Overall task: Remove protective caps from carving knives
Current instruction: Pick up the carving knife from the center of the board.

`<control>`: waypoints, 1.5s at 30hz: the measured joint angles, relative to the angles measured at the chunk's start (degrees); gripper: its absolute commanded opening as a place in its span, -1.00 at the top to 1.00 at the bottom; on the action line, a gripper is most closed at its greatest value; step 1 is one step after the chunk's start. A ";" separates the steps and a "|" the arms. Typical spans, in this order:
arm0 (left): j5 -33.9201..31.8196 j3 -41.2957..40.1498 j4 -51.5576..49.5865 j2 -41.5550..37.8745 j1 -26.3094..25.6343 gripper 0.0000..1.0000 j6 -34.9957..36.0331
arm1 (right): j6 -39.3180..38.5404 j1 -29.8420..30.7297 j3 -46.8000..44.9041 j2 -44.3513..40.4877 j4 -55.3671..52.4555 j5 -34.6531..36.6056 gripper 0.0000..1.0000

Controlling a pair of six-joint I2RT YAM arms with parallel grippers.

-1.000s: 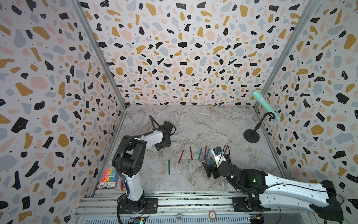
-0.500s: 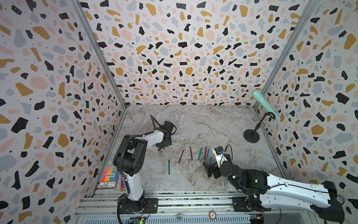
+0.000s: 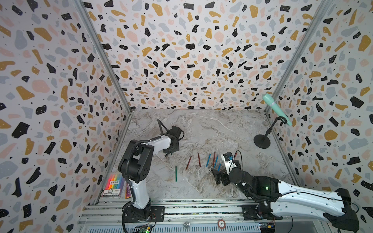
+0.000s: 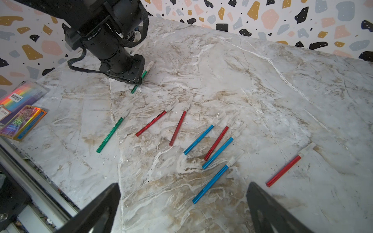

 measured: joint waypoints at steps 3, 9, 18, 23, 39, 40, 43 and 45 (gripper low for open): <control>-0.31 0.00 0.07 0.04 -0.02 0.91 0.13 | 0.00 0.00 0.00 0.00 0.13 -0.09 -0.98; -1.44 0.00 0.15 0.11 -0.02 1.00 0.20 | 0.00 0.00 0.00 0.00 0.17 -0.42 -0.98; -2.29 -2.10 -0.13 -1.81 0.00 1.00 0.17 | 0.22 0.00 0.00 0.00 1.16 -1.55 -0.98; -1.88 -5.77 -2.34 -6.71 0.00 1.00 0.24 | 0.20 0.00 -0.02 0.04 3.32 -2.62 -0.98; 7.91 -21.86 1.16 -29.00 -4.17 1.00 -0.22 | 10.05 -21.68 -2.47 8.94 18.47 -35.50 -0.98; 8.61 -23.17 1.60 -31.26 -4.76 1.00 -0.33 | 10.84 -23.26 -2.47 9.73 19.58 -38.16 -0.97; 10.84 -26.73 3.54 -37.94 -7.02 1.00 -0.94 | 12.52 -26.77 -2.19 12.39 22.60 -43.58 -0.95; 11.93 -28.79 5.03 -42.47 -9.03 1.00 -1.77 | 13.25 -28.33 -1.25 14.97 24.28 -46.27 -0.93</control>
